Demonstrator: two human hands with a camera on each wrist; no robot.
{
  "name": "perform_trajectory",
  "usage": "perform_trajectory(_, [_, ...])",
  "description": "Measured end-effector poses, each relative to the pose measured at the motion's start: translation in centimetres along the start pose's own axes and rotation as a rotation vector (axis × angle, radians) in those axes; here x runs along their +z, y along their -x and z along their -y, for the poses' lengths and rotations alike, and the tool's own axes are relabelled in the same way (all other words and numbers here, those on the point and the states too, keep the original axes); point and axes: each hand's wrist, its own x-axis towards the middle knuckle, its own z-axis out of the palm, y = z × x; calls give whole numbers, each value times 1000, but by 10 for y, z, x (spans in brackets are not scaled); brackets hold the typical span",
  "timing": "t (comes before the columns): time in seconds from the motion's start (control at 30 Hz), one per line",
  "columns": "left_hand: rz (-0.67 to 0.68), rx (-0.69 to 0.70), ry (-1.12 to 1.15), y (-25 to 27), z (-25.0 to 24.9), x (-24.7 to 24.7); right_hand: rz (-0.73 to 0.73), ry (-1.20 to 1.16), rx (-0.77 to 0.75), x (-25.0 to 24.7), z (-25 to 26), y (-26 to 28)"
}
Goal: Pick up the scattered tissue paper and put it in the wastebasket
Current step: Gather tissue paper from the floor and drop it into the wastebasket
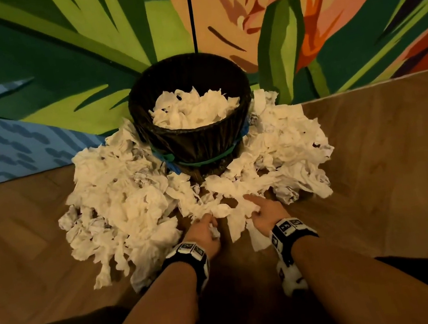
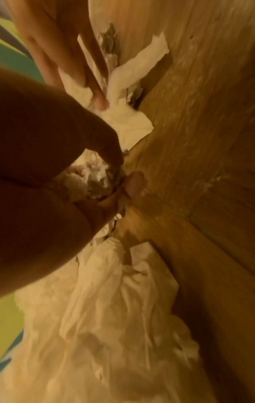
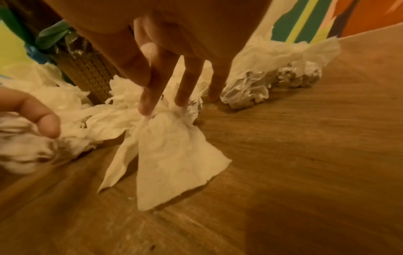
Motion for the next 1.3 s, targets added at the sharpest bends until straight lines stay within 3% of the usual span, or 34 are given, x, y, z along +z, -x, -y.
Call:
perform_trajectory(0.23, [-85,21,251,6,3,-6,-166,-241,103,-5,-19,1])
perform_trajectory(0.37, [-150,14,298,4,-1,-7,-338,-588,185,-4,-16,-2])
perform_trajectory(0.47, [-185,33,301,1,-4,-7,-388,-740,249,-7,-8,-7])
perform_trajectory(0.7, [-207,28,327,-7,-7,-1,-504,-616,187,-9,1,-15])
perform_trajectory(0.87, [-165,-104,192,-6,-13,-6,-401,-643,311,-15,-5,-13])
perform_trajectory(1.0, [-165,-27,-116,-11,-25,-3,-304,-334,206,-9,-16,-6])
perform_trajectory(1.1, [-42,30,-69,-15,-31,7,-194,-90,150,4,-24,2])
perform_trajectory(1.2, [78,16,-99,-20,-33,13,-50,4,215,12,-29,10])
perform_trajectory(1.3, [56,8,-133,-22,-32,16,-11,47,211,15,-30,9])
